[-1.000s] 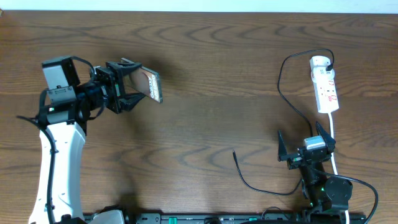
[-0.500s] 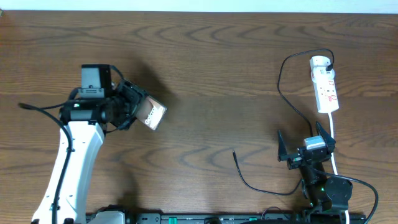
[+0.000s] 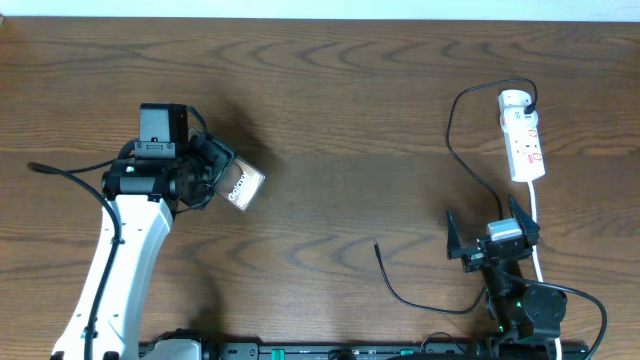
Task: Plug charger to phone and switch on socket
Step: 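Lift the phone with the left gripper and tilt it upright, then reach the right gripper toward the phone held by the left gripper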
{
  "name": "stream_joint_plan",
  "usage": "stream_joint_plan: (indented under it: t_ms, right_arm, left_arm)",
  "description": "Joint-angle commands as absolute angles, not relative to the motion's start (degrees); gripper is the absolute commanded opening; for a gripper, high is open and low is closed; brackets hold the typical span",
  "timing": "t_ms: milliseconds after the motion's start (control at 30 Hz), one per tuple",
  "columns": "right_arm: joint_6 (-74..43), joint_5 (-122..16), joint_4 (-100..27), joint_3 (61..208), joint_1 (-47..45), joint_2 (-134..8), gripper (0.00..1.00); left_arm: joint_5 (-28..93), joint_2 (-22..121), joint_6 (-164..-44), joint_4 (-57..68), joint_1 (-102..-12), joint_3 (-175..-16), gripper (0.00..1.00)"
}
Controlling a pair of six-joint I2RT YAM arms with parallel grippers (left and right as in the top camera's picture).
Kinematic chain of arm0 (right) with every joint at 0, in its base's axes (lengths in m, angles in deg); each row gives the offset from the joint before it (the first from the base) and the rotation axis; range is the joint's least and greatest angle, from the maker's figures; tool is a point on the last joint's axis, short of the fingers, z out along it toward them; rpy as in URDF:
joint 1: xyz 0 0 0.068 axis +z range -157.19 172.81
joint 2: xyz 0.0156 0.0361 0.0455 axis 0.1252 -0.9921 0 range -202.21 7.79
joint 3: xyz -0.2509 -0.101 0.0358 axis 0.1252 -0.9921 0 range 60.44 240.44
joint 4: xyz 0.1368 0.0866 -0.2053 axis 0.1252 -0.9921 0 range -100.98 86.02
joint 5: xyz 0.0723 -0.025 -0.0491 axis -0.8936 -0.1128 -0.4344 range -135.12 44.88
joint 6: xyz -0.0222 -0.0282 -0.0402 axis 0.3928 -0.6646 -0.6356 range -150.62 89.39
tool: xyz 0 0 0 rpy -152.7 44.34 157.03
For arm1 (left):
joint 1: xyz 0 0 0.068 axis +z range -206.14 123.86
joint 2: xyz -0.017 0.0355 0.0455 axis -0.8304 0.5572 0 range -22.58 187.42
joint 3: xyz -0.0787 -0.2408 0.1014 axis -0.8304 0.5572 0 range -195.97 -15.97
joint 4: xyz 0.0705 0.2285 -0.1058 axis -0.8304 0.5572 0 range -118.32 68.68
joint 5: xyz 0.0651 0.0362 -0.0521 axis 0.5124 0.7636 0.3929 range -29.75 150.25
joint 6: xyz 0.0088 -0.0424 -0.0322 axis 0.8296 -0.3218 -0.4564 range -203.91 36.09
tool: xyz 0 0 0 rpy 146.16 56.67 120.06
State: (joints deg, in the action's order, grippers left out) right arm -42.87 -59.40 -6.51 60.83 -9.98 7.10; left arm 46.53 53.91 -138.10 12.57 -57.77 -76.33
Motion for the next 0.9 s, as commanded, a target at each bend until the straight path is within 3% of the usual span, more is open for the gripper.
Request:
stream_joint_plan:
  t_ms: [0,233,500,600,700,800,867]
  right_arm:
    - [-39.8,-63.8,-4.3,60.8,-10.2,7.4,0.99]
    - [-36.6,-63.4,-6.9,70.3,-10.3,-0.2,0.99]
    - [-35.8,-71.2,-20.3,103.3,-10.3,-37.9,0.99]
    - [-35.8,-83.1,-30.7,120.6,-10.2,-55.1,0.99]
    - [-35.8,-104.2,-40.3,136.7,-10.1,-71.8,0.99]
    - [-35.8,-126.9,-41.9,145.8,-8.5,-84.5,0.99]
    - [-33.6,-134.6,-40.4,149.0,-6.8,-90.8,0.99]
  left_arm:
    - [47.3,53.4,-138.6,12.4,-57.9,-78.1,0.07]
    - [47.2,53.4,-140.4,12.0,-57.9,-78.1,0.07]
    - [47.2,53.4,-143.2,11.5,-57.9,-78.1,0.07]
    - [47.3,53.4,-144.3,11.5,-57.9,-78.1,0.07]
    - [47.3,53.5,-146.0,11.6,-57.9,-78.1,0.07]
    - [47.3,53.5,-148.8,11.6,-57.9,-78.1,0.07]
    - [47.3,53.5,-151.2,11.7,-57.9,-78.1,0.07]
